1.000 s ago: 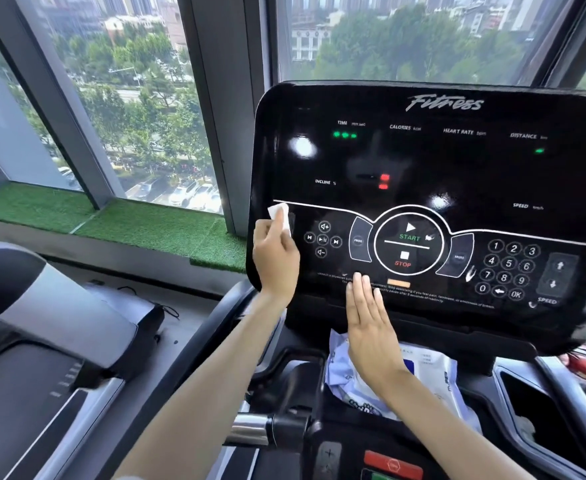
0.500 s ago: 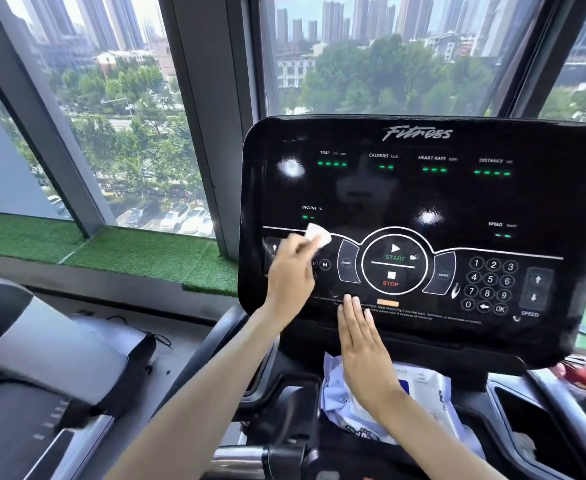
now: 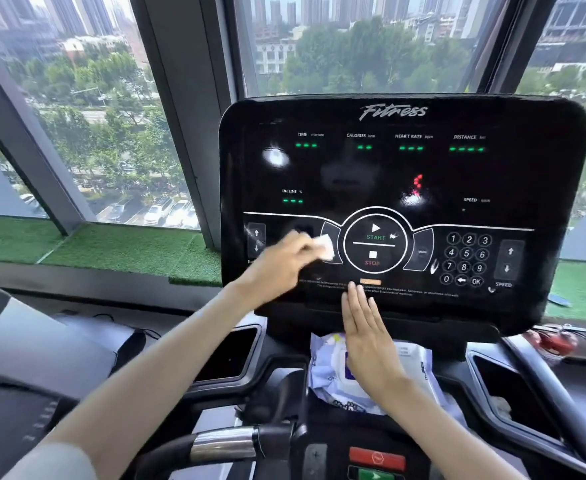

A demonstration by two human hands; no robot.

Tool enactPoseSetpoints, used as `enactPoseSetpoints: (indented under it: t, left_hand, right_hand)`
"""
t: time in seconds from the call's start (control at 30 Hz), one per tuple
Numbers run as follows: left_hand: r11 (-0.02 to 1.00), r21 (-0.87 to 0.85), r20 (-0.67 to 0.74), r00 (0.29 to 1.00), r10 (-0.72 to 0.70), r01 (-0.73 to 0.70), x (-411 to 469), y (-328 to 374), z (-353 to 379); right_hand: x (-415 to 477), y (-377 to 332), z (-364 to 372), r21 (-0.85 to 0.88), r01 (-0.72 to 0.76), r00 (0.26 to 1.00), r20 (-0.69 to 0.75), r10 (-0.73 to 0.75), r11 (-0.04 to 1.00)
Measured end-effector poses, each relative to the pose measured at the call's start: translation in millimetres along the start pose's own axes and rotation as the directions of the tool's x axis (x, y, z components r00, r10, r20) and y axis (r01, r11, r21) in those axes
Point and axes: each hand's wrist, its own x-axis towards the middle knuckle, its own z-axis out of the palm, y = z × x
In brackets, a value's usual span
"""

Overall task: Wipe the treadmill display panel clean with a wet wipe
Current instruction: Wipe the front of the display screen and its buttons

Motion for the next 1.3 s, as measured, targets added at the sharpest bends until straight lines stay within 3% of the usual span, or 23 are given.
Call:
enactPoseSetpoints:
  t: [0.07,0.1,0.13,0.2,0.27,0.3,0.4,0.43,0.57,0.63,0.7,0.73,0.8,0.83,0.87,0.93,1.0,1.03,1.07,1.13,1.17,1.23,1.3]
  left_hand:
    - [0.962,-0.111,-0.220,0.938,-0.267,0.248,10,-11,-9]
    - [0.943,-0.156,-0.269,0.906,-0.325,0.292,12,-9,-8]
    - [0.955,-0.146,-0.254,0.923,-0.289,0.259,10,-2,-2]
    - [0.997,-0.073,-0.018,0.999,-0.032,0.031,-3,17,15]
    - [0.989,-0.041,0.170,0.975,0.144,-0.139,-16,24,20]
    - [0.992,-0.041,0.160,0.979,0.126,-0.121,-15,20,20]
    - [0.975,-0.143,-0.066,0.981,-0.181,0.170,-11,17,12]
    - [0.968,-0.160,-0.091,0.973,-0.210,0.194,-12,19,14]
    - [0.989,-0.027,0.126,0.981,0.147,-0.145,-26,25,16]
    - [0.999,-0.042,0.015,1.000,-0.026,0.027,-21,7,11]
    - [0.946,-0.193,-0.141,0.947,-0.290,0.261,-20,2,6]
    - [0.949,-0.190,-0.140,0.949,-0.281,0.253,-21,5,7]
    - [0.998,-0.070,0.058,0.998,-0.002,0.006,-25,19,14]
    - [0.988,-0.029,0.139,0.978,0.153,-0.150,-29,21,15]
    - [0.981,-0.016,0.172,0.966,0.193,-0.193,-28,18,12]
    - [0.997,-0.073,0.052,0.998,-0.020,0.024,-20,6,12]
    - [0.949,-0.213,-0.087,0.963,-0.253,0.230,-18,6,14]
    - [0.960,-0.191,-0.074,0.972,-0.222,0.204,-18,12,16]
    - [0.989,-0.117,0.014,0.996,-0.090,0.092,-18,19,19]
    - [0.981,-0.038,0.204,0.960,0.193,-0.190,-23,29,21]
    - [0.977,-0.049,0.221,0.952,0.212,-0.206,-22,27,18]
    - [0.996,-0.092,0.105,0.994,0.030,-0.020,-18,16,14]
    - [0.962,-0.178,-0.052,0.974,-0.220,0.207,-20,8,12]
  right_hand:
    - [-7,5,-3,0.018,-0.028,1.000,0.015,0.028,0.999]
    - [-8,6,-4,0.018,-0.033,0.999,0.018,0.032,0.999]
    - [-9,7,-5,0.013,-0.034,0.999,0.020,0.034,0.999]
    - [-7,8,-4,0.004,-0.035,0.999,0.028,0.035,0.999]
    - [-7,8,-4,-0.001,-0.032,0.999,0.042,0.032,0.999]
    - [-7,9,-4,-0.004,-0.029,0.999,0.042,0.029,1.000]
    - [-8,7,-5,-0.010,-0.025,0.999,0.037,0.026,1.000]
    - [-8,7,-6,-0.007,-0.032,0.999,0.035,0.032,0.999]
    - [-9,8,-5,-0.014,-0.036,0.998,0.058,0.037,0.999]
    - [-9,8,-5,-0.015,-0.035,0.997,0.064,0.035,0.999]
    - [-8,7,-5,-0.013,-0.046,0.996,0.070,0.047,0.999]
    - [-8,6,-6,-0.012,-0.054,0.996,0.072,0.055,0.998]
    - [-7,6,-7,-0.013,-0.068,0.995,0.078,0.068,0.998]
    - [-6,6,-7,-0.018,-0.071,0.994,0.088,0.072,0.997]
    - [-6,7,-6,-0.026,-0.073,0.991,0.109,0.076,0.997]
    - [-6,6,-8,-0.042,-0.079,0.986,0.146,0.084,0.996]
    - [-6,4,-10,-0.058,-0.077,0.984,0.155,0.085,0.995]
    - [-6,3,-11,-0.069,-0.074,0.984,0.159,0.084,0.995]
    - [-6,3,-12,-0.079,-0.069,0.984,0.160,0.081,0.994]
    - [-5,4,-12,-0.091,-0.055,0.983,0.167,0.070,0.994]
    - [-5,5,-12,-0.093,-0.049,0.983,0.173,0.065,0.994]
    - [-6,5,-12,-0.091,-0.047,0.982,0.181,0.063,0.995]
    - [-6,7,-13,-0.084,-0.043,0.979,0.194,0.059,0.996]
